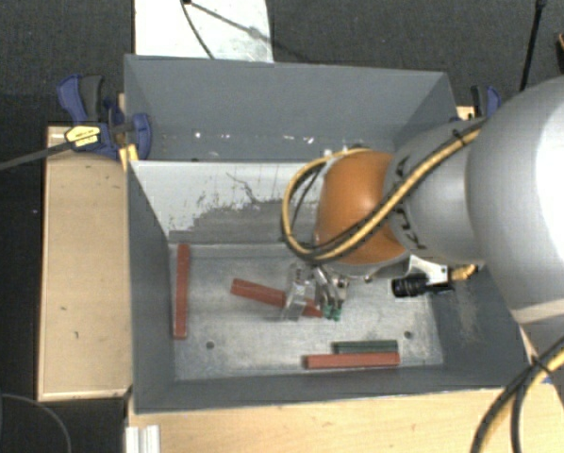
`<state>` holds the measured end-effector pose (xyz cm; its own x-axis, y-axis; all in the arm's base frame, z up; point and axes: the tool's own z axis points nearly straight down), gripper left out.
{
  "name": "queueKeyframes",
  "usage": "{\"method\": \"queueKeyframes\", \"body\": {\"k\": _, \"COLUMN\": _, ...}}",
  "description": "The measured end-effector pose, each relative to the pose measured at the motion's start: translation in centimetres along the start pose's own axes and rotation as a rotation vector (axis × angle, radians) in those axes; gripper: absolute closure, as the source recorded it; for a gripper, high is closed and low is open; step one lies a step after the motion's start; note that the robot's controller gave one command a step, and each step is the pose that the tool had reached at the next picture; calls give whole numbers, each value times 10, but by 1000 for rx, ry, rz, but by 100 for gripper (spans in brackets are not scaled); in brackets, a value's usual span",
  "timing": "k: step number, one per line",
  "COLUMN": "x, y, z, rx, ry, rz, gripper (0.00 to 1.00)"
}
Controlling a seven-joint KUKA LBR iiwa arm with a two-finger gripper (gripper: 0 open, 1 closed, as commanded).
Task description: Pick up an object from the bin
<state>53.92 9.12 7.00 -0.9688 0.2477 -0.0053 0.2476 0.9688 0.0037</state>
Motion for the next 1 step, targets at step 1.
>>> {"method": "queueKeyframes", "body": {"k": 1, "x": -1, "y": 1, "z": -8, "rx": 0, "ry": -2, "rz": 4, "gripper": 100}}
